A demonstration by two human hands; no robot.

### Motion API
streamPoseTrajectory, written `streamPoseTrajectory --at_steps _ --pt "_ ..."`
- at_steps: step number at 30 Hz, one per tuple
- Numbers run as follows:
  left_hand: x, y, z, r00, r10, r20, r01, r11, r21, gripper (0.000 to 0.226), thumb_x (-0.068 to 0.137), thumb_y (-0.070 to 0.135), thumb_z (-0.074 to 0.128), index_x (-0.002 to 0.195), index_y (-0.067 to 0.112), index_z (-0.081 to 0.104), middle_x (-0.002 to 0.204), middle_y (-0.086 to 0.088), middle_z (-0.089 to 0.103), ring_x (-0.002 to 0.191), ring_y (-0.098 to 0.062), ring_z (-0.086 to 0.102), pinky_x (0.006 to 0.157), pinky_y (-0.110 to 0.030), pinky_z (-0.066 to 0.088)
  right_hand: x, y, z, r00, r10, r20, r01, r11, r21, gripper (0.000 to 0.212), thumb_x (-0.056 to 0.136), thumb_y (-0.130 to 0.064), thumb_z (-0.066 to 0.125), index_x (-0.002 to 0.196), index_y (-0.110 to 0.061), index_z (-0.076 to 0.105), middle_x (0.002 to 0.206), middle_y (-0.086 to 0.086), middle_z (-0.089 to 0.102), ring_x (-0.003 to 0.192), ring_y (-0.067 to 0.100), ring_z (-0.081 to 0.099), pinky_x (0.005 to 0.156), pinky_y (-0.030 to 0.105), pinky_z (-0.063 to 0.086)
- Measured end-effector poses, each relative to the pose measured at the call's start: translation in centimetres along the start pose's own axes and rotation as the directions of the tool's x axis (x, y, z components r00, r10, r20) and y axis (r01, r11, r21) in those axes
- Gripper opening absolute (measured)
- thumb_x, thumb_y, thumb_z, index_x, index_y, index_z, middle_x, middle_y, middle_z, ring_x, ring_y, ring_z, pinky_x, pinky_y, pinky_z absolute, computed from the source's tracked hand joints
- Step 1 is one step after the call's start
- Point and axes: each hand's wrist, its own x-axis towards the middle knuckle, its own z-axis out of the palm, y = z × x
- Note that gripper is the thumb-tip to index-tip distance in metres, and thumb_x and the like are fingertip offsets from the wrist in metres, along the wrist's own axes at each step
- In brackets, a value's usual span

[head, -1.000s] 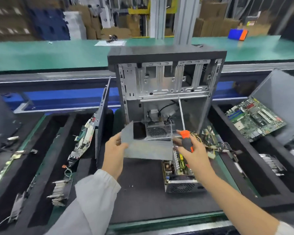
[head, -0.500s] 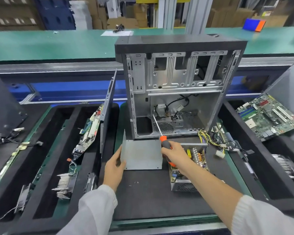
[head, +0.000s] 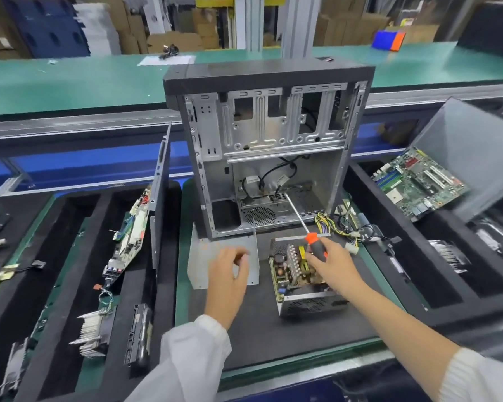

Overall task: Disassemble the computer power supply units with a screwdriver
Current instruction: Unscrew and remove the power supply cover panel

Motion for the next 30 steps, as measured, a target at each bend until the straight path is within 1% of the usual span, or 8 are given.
streamPoseTrajectory --at_steps 3,6,10,14,19,22,26,30 --pt "0.0 1.2 3.2 0.951 -0.049 0.307 0.042 0.999 0.031 0.016 0.096 0.025 0.059 0.081 0.024 0.063 0.074 0.003 0.065 0.065 -0.002 0.052 0.063 -0.008 0.038 -0.3 1.7 -1.3 0.999 0.024 -0.039 -0.025 0.999 -0.039 0.029 0.09 -0.023 0.064 0.071 -0.02 0.043 0.06 -0.003 0.042 0.054 0.01 0.038 0.05 0.024 0.029" --pt "-0.2 1.2 5.1 0.899 -0.094 0.428 0.09 0.995 0.029 0.013 0.094 0.029 0.063 0.084 0.024 0.068 0.072 0.015 0.063 0.066 0.005 0.055 0.064 -0.007 0.039 -0.3 2.8 -1.8 0.996 0.081 -0.033 -0.079 0.996 0.036 0.019 0.09 -0.019 0.062 0.077 -0.012 0.05 0.06 0.0 0.044 0.046 0.01 0.04 0.046 0.023 0.034" --pt "-0.8 0.9 6.3 0.875 -0.129 0.467 0.1 0.991 0.085 0.025 0.095 0.036 0.061 0.078 0.02 0.07 0.066 0.01 0.062 0.06 0.001 0.05 0.061 -0.013 0.038 0.0 3.6 -2.3 0.993 0.114 0.016 -0.115 0.988 0.107 0.014 0.09 -0.015 0.06 0.084 -0.004 0.055 0.056 0.002 0.046 0.035 0.008 0.043 0.038 0.021 0.038" --pt "-1.7 1.0 6.8 0.896 -0.103 0.433 0.077 0.994 0.079 0.043 0.097 0.031 0.058 0.056 0.024 0.045 0.053 0.01 0.04 0.054 -0.004 0.036 0.055 -0.017 0.03 0.3 3.8 -2.9 0.986 0.087 0.14 -0.108 0.983 0.147 0.022 0.091 -0.025 0.06 0.09 -0.005 0.054 0.055 0.005 0.049 0.036 0.015 0.045 0.037 0.021 0.037" --pt "-2.3 1.5 7.4 0.888 -0.096 0.449 0.042 0.991 0.13 0.034 0.098 0.031 0.056 0.079 0.004 0.064 0.078 -0.01 0.059 0.072 -0.015 0.053 0.067 -0.019 0.037 2.0 3.3 -5.7 0.983 0.014 0.184 -0.05 0.98 0.195 0.015 0.096 -0.036 0.053 0.098 -0.021 0.05 0.053 -0.001 0.057 0.037 0.013 0.046 0.035 0.02 0.034" --pt "-2.1 2.1 7.4 0.879 -0.036 0.476 -0.04 0.988 0.149 0.028 0.093 0.041 0.061 0.094 0.014 0.069 0.092 0.002 0.058 0.09 -0.008 0.052 0.08 -0.02 0.041 2.8 2.6 -7.0 0.976 -0.027 0.218 -0.021 0.977 0.214 0.013 0.097 -0.033 0.052 0.099 -0.021 0.049 0.054 -0.002 0.058 0.039 0.012 0.047 0.037 0.02 0.036" --pt "-1.8 2.5 7.5 0.744 -0.039 0.667 -0.157 0.96 0.231 0.061 0.079 0.05 0.074 0.132 0.025 0.056 0.117 0.012 0.054 0.108 -0.005 0.051 0.094 -0.021 0.043 2.6 1.9 -7.3 0.97 -0.041 0.239 -0.036 0.951 0.308 0.015 0.097 -0.032 0.053 0.101 -0.018 0.05 0.06 0.003 0.06 0.042 0.013 0.049 0.039 0.023 0.037" --pt "-1.6 2.6 7.3 0.78 0.006 0.626 -0.173 0.963 0.206 0.051 0.085 0.037 0.073 0.131 0.021 0.06 0.111 0.011 0.061 0.103 -0.007 0.056 0.091 -0.019 0.044 1.8 1.8 -7.5 0.975 0.001 0.224 -0.094 0.91 0.405 0.012 0.096 -0.023 0.056 0.103 -0.013 0.056 0.064 0.003 0.061 0.043 0.014 0.047 0.038 0.021 0.034"
